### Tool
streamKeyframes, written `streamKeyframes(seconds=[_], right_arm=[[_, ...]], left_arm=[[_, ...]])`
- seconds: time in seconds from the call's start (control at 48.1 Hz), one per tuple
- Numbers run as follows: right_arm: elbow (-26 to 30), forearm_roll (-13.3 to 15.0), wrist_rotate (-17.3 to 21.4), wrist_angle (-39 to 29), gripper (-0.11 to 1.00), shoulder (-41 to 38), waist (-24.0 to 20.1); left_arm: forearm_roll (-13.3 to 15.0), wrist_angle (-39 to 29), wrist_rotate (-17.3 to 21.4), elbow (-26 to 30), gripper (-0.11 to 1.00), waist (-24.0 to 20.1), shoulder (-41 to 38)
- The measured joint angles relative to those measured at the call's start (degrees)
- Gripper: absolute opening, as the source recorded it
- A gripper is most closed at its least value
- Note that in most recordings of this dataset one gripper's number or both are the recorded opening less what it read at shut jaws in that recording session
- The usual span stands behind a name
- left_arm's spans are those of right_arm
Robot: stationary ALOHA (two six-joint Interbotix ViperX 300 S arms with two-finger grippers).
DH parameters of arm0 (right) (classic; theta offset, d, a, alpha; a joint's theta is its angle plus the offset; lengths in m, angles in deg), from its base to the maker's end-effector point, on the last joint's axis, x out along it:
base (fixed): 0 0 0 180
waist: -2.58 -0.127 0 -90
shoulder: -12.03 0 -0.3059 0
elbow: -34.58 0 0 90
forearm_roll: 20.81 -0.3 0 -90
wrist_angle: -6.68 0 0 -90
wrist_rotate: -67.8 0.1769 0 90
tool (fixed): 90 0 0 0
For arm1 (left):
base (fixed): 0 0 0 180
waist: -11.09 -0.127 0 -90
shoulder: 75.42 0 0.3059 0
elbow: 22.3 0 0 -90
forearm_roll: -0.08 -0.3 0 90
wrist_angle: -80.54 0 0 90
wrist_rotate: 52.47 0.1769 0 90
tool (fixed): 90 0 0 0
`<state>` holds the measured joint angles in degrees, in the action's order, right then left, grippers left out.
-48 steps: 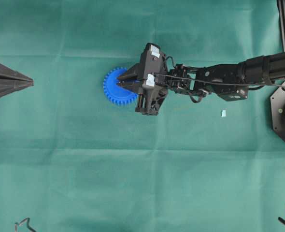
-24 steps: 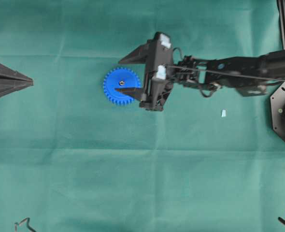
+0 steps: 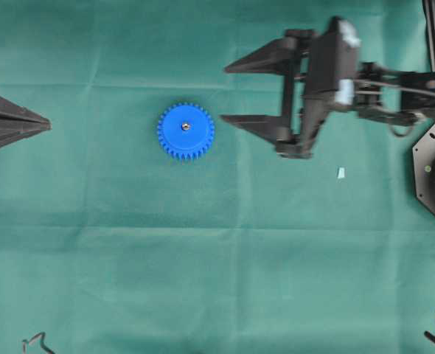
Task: Insert the shaft into the center hole of the gear.
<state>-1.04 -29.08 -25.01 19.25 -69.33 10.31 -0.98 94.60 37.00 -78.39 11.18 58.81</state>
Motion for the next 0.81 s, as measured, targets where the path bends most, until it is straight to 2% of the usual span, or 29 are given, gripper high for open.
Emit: streamKeyframes(seconds=[0.166,0.416,0.811], right_arm=[[-5.1,0.0,0.0,-0.09,0.88,8.0,0.0],[-9.4,0.18,-0.18,-0.53,0.87,16.44,0.0],[-12.92,0.26,-0.18,-0.97,0.87,19.34,0.0]], left_arm=[[-0.09,0.0,0.0,0.0,0.0,0.0,0.0],[0.0,0.0,0.0,0.0,0.0,0.0,0.0],[-0.09,0.0,0.0,0.09,0.0,0.0,0.0]])
